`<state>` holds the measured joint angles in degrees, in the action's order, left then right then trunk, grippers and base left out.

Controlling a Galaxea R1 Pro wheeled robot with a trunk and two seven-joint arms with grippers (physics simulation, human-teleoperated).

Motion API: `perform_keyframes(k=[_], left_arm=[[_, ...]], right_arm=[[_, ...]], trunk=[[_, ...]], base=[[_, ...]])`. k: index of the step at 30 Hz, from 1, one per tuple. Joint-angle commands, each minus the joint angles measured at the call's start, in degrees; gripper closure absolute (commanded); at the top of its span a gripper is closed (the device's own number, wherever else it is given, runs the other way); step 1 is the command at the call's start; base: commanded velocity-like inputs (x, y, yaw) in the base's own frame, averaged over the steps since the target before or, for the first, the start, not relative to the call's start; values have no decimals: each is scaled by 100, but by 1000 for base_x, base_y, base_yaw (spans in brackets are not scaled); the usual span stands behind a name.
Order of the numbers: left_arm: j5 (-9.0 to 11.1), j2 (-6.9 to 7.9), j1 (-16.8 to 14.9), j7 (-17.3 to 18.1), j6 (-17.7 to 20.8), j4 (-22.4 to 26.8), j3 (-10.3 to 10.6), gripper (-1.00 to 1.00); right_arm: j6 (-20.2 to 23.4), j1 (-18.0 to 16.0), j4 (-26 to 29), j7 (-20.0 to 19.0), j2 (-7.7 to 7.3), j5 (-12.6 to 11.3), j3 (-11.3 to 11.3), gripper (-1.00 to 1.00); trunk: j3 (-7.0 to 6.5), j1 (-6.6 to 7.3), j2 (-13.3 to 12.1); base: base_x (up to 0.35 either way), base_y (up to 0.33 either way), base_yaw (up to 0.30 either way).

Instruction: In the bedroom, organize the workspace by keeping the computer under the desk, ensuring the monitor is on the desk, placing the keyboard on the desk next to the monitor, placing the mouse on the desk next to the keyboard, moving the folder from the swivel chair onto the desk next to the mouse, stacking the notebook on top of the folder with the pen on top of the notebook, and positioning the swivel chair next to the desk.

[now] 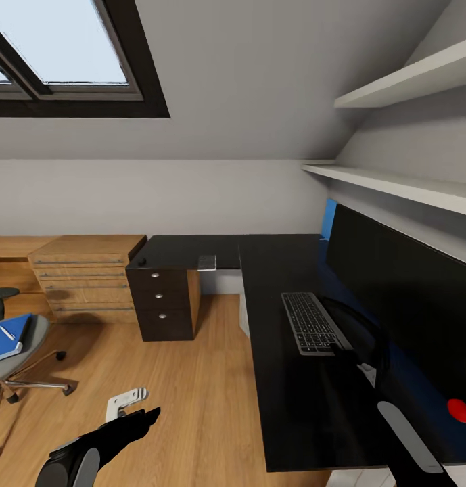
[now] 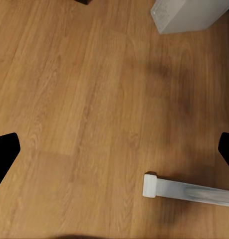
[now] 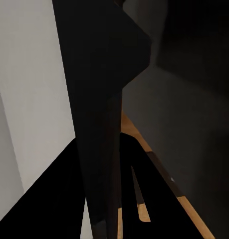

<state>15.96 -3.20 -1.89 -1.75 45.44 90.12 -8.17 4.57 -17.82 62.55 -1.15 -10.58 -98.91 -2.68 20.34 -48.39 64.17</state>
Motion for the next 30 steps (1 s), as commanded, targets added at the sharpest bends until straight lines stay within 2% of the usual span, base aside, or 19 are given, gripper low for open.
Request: perform_keyframes(k=[1,16,17,27,30], left_arm=[[47,-5,-4,-19,33,6,-10,-100],[47,-12,-5,-19,35,6,-7,-100],[47,-10,-5,-19,35,6,-8,-100],[53,-16,-6,-20,54,24,-10,-100],[55,-21,-5,-19,59,37,-4,-100]], right_arm=[[1,-3,1,-17,-5,-57,-11,100],[7,-4,3,-16,-5,-59,-14,100],[5,-4,3,-17,-5,-58,-14,-100],[0,-3,3,-17,-14,-49,-1,-100],[0,-3,3,-17,-14,-49,2,-100]], trunk=[[7,0,4],[7,0,4],[7,0,4],[7,0,4],[61,-66,125]], base=[[5,0,0],[1,0,0],[0,0,0],[0,0,0],[0,0,0]])
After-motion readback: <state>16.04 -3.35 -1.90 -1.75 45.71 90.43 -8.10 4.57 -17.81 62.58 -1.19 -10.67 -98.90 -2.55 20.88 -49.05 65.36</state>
